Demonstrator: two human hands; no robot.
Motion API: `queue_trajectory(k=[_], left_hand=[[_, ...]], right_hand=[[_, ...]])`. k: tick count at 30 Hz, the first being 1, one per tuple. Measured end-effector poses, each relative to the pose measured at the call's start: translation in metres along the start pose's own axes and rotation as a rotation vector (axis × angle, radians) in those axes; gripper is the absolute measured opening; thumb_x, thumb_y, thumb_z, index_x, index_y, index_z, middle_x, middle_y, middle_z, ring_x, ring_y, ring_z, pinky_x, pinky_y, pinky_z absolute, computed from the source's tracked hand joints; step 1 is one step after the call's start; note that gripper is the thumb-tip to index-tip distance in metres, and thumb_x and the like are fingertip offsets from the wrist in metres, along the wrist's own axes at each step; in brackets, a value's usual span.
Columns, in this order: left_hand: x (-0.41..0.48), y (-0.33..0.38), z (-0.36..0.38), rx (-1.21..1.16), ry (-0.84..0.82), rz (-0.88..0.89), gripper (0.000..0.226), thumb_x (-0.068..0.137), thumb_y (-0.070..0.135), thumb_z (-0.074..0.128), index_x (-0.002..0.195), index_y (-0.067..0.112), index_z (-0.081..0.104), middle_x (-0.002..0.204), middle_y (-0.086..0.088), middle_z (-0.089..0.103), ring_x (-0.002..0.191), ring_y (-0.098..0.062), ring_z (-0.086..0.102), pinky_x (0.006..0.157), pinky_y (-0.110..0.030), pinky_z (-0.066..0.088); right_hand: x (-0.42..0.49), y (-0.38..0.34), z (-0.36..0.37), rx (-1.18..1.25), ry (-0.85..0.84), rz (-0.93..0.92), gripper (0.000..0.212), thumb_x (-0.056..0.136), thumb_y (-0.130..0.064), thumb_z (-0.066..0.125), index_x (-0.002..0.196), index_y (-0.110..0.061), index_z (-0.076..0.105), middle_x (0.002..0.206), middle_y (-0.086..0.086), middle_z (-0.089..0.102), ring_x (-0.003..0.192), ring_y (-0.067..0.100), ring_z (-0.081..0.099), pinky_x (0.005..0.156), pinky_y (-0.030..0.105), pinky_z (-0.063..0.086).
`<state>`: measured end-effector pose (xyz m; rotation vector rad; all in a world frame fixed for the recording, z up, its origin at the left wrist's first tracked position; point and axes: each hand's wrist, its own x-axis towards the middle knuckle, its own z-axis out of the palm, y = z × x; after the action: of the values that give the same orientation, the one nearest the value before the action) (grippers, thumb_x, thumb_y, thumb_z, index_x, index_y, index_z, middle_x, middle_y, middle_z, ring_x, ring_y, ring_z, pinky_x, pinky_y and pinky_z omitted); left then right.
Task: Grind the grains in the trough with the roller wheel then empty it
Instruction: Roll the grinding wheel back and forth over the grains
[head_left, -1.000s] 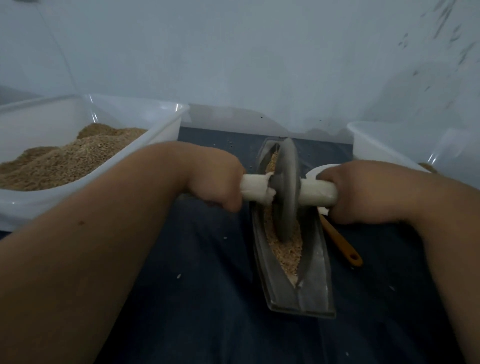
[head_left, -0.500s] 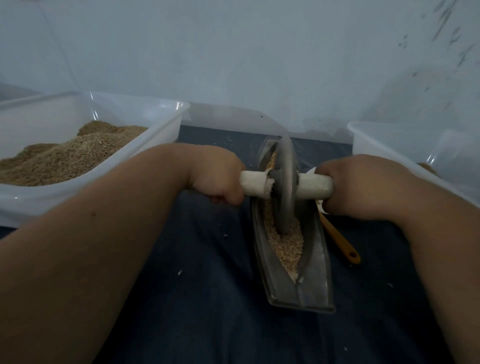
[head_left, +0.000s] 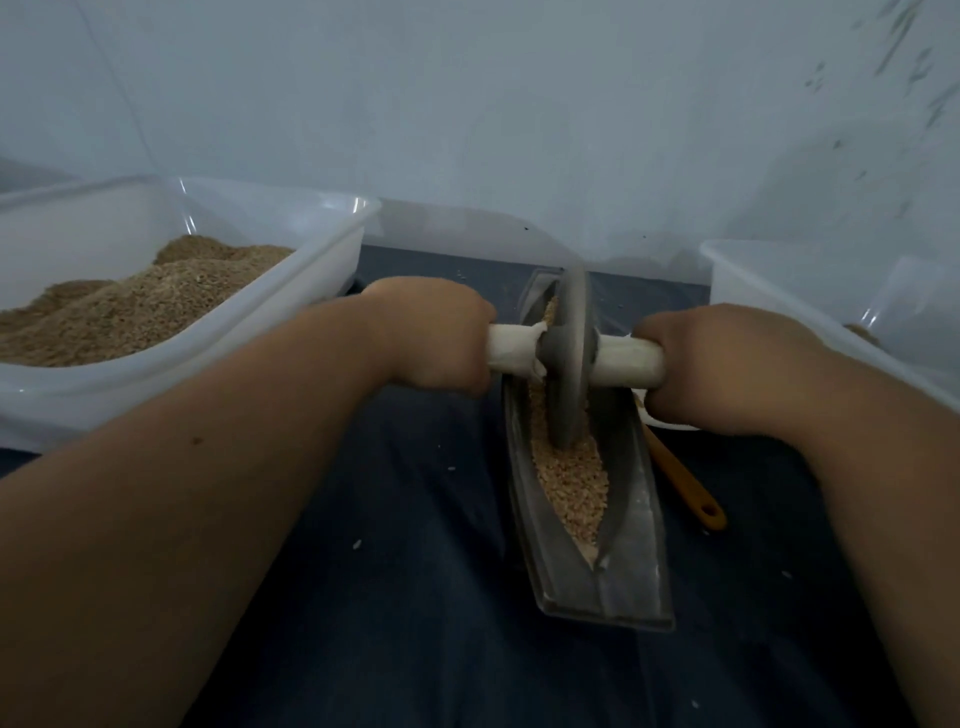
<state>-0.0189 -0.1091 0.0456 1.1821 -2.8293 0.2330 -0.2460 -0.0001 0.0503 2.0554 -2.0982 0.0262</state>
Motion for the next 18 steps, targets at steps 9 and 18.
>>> queue_trajectory(k=[9,18], left_hand=[[-0.013,-0.002,-0.010,-0.336,-0.457,0.013,0.027,0.069,0.033,0.067,0.079,0.008,0.070,0.052,0.000,0.065,0.041,-0.007,0.055,0.039,-0.013,0.040],[-0.001,-0.005,0.007,-0.049,0.174,-0.044,0.034,0.063,0.052,0.060,0.094,0.038,0.055,0.072,0.012,0.053,0.064,-0.008,0.047,0.056,-0.026,0.040]], right_hand=[[-0.022,-0.014,-0.027,0.065,-0.225,-0.072,0.026,0.070,-0.029,0.072,0.068,-0.039,0.048,0.070,-0.010,0.059,0.065,0.002,0.056,0.055,0.025,0.043],[0.004,0.000,0.009,-0.056,0.153,0.041,0.015,0.072,-0.035,0.065,0.082,-0.034,0.054,0.066,-0.011,0.051,0.057,0.004,0.044,0.049,0.024,0.035]])
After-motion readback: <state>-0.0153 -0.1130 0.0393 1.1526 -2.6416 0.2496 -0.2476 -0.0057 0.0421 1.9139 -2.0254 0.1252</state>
